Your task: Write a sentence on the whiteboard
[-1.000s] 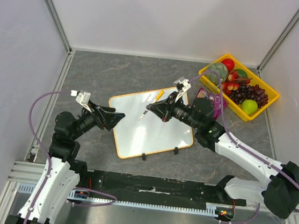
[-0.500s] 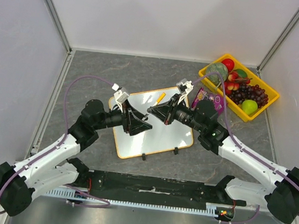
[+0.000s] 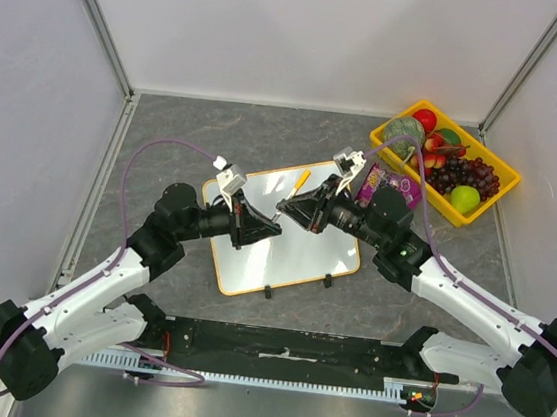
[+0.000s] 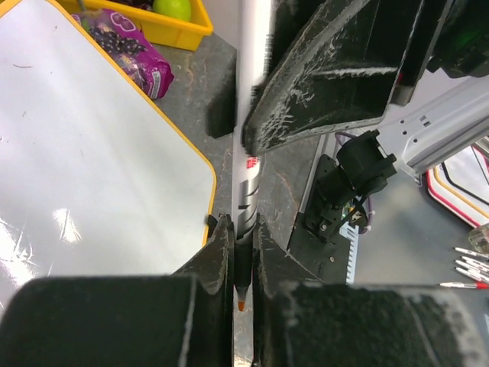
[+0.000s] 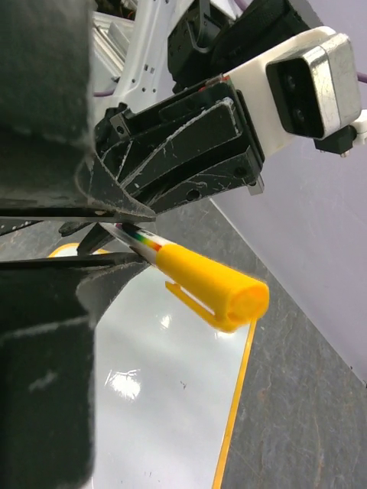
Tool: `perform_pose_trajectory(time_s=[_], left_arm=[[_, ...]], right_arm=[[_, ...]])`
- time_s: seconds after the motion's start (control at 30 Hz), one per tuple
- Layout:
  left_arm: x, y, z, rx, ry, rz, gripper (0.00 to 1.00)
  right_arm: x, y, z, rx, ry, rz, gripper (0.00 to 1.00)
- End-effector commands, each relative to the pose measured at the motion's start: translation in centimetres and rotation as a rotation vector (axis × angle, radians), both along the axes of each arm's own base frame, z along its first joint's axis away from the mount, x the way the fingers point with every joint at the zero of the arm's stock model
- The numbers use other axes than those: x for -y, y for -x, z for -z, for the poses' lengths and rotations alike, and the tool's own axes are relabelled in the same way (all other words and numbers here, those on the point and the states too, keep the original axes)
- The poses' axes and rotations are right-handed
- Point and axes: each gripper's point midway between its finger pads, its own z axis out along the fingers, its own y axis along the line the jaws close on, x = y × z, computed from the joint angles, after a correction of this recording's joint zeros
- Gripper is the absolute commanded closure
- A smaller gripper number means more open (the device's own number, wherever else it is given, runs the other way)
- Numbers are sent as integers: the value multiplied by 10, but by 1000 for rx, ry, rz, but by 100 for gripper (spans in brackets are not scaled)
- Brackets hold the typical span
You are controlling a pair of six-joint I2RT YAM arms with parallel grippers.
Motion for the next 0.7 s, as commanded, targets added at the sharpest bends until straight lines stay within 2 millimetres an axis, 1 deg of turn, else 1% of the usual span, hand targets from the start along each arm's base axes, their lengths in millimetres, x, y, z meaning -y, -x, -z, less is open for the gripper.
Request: perform_pose_trajectory(time_s=[0.0,0.03,0.07,0.1,0.13,0.27,0.4,0.5,0.67], left_arm=[[-8,-3,-43,72,24,-51,98],[-8,0,-44,65,15,-43,98],[-9,1,-47,64,10,-40,98],[-10,3,-47,56,0,-32,98],[-10,6,-49,55,-5,-22,98],[-12,18,-49,25,-41,29,98],[-14,28,-49,5,-89,73,98],[-14,35,-45,-6,-119,110,98],[-15,45,-40,4,-128,159,98]], right_arm=[[2,7,-11,75,30,-37,48],[3,9,-12,78,36,-46,25],[4,10,-14,80,38,-54,10],[6,12,-16,83,33,-75,2],[7,14,-19,87,25,-93,2],[14,25,-29,79,-11,-222,2],[16,43,-39,108,-32,-342,2],[17,54,-46,121,-41,-403,2],[13,58,-48,89,-80,-443,20]])
